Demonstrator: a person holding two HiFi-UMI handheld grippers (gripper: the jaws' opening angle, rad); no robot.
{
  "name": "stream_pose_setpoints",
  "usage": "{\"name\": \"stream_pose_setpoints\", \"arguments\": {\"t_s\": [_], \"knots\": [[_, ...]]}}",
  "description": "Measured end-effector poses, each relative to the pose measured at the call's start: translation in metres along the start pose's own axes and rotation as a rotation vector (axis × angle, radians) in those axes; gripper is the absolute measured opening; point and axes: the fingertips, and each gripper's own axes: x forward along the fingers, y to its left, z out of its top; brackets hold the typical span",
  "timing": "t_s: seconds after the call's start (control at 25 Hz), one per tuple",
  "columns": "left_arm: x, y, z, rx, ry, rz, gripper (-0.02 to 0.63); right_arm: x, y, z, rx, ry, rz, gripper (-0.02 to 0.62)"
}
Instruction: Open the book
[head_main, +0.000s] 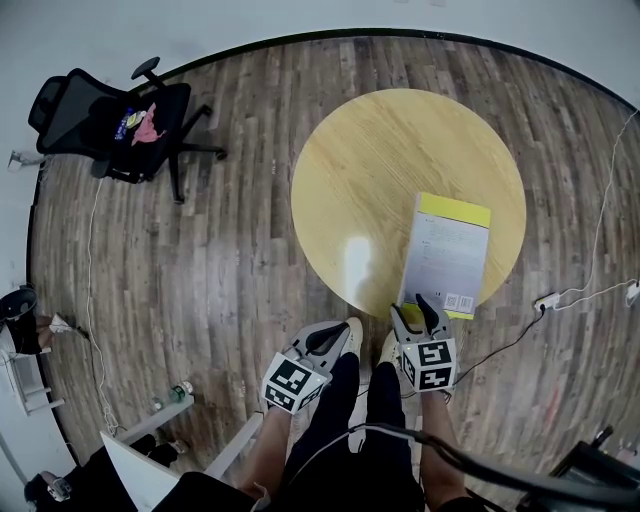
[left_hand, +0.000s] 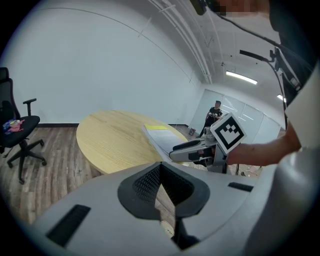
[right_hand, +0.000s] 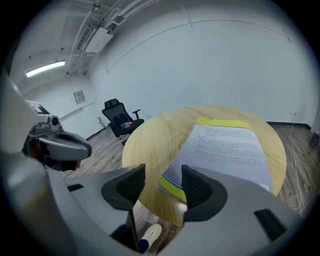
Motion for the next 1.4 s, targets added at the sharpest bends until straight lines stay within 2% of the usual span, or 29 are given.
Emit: {"name": "stream_pose_setpoints", "arguments": {"t_s": [0.64, 1.12, 1.4], "knots": [[0.000, 0.008, -0.002, -0.010, 0.002, 0.003, -0.002, 0.005, -0.010, -0.010, -0.016, 0.061, -0.086, 0.209], [-0.001, 0.009, -0.003, -0.013, 0.005, 0.001, -0.002, 0.003, -0.015, -0.012, -0.009, 0.073, -0.116, 0.204], [0.000, 0.009, 0.000, -0.009, -0.001, -0.002, -0.002, 0.000, -0.010, -0.008, -0.012, 0.045, -0.151, 0.104]]}}
